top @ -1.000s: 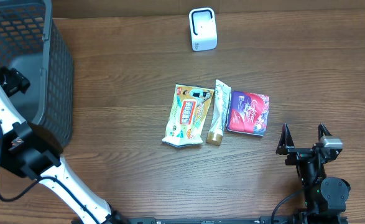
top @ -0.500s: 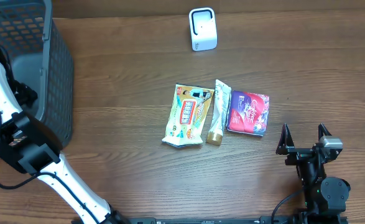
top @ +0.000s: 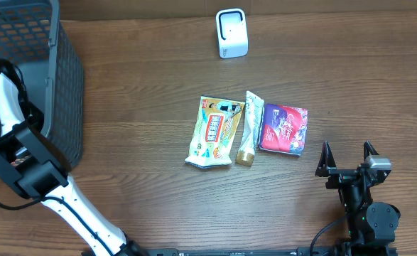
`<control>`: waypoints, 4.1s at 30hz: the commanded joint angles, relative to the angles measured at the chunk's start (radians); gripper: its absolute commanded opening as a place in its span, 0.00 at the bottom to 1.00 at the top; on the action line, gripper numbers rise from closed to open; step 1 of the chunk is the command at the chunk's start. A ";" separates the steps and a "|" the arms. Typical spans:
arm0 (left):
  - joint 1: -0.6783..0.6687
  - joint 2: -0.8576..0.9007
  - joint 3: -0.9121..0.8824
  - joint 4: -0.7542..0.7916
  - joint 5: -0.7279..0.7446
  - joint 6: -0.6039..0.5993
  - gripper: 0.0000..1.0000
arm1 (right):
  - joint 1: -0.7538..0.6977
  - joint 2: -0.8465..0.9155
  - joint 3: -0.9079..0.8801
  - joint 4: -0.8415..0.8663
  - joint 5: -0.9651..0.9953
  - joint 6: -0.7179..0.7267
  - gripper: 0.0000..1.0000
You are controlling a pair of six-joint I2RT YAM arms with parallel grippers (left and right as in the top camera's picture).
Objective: Scan the item barcode
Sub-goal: 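Reach the left gripper into the basket and grasp the orange tissue pack, then carry the orange tissue pack out and drop it onto the yellow bag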
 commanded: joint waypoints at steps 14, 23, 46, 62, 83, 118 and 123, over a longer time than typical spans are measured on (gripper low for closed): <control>0.077 0.007 -0.118 0.064 0.044 0.017 0.78 | -0.002 -0.007 -0.010 0.006 0.002 -0.004 1.00; 0.077 0.007 -0.161 0.095 0.066 0.017 0.07 | -0.002 -0.007 -0.010 0.006 0.002 -0.004 1.00; -0.151 -0.209 0.299 -0.091 0.267 0.022 0.04 | -0.002 -0.007 -0.010 0.006 0.002 -0.004 1.00; -0.087 -0.108 0.162 -0.106 0.161 -0.190 0.98 | -0.002 -0.007 -0.010 0.006 0.002 -0.004 1.00; -0.021 0.172 0.164 -0.107 0.241 -0.185 0.04 | -0.002 -0.007 -0.010 0.006 0.002 -0.004 1.00; -0.811 -0.369 0.425 -0.331 0.697 -0.083 0.04 | -0.002 -0.007 -0.010 0.006 0.002 -0.004 1.00; -0.986 -0.369 0.136 -0.271 0.576 -0.191 0.04 | -0.002 -0.007 -0.010 0.006 0.002 -0.004 1.00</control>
